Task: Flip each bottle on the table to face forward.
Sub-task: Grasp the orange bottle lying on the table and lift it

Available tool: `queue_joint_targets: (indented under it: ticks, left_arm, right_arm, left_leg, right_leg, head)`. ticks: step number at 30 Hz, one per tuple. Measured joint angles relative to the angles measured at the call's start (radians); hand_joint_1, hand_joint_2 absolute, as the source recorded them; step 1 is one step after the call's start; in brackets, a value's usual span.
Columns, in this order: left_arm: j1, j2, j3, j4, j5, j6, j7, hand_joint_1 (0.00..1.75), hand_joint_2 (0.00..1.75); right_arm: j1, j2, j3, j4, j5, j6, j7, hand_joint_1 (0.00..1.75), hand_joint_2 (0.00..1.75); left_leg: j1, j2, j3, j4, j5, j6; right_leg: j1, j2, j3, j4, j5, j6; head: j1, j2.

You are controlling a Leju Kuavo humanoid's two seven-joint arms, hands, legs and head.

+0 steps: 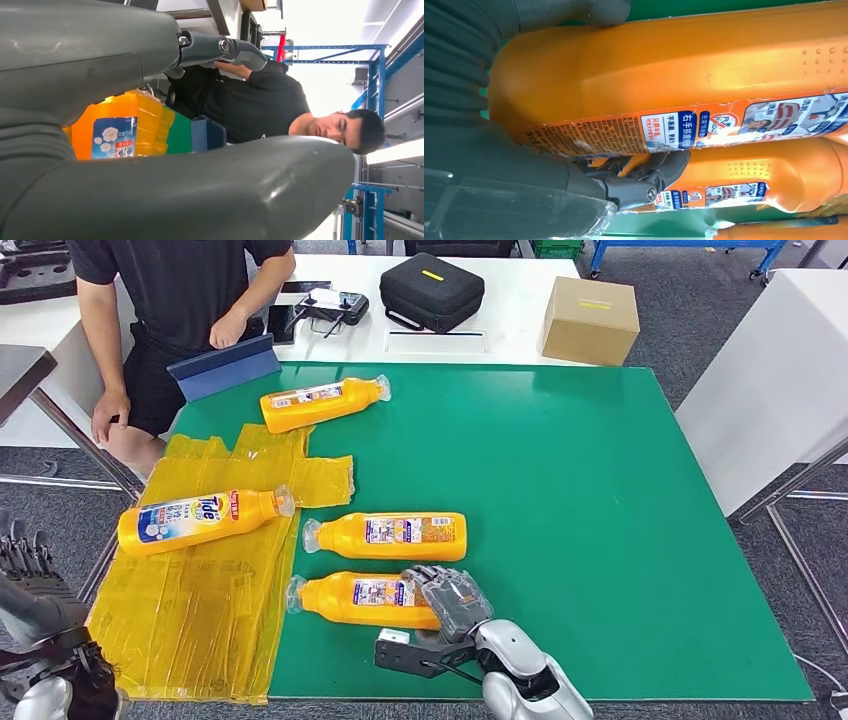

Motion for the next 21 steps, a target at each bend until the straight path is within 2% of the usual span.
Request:
queue_joint_targets:
  ticks: [17, 21]
  left_arm:
    - [0.025, -0.003, 0.000, -0.021, 0.004, -0.002, 0.002, 0.00, 0.00]
    - [0.031, -0.003, 0.000, -0.026, 0.006, -0.002, 0.007, 0.00, 0.00]
  right_arm:
    - [0.007, -0.001, 0.003, -0.013, -0.004, 0.003, 0.000, 1.75, 1.75]
    - [0.020, -0.005, 0.002, -0.041, -0.043, 0.006, -0.020, 1.75, 1.75]
  left_leg:
    - [0.000, 0.000, 0.000, 0.000, 0.000, 0.000]
    - [0.000, 0.000, 0.000, 0.000, 0.000, 0.000]
  right_leg:
    - [0.000, 0.000, 0.000, 0.000, 0.000, 0.000]
    - [0.000, 0.000, 0.000, 0.000, 0.000, 0.000]
  head:
    - [0.000, 0.000]
    - [0.000, 0.000]
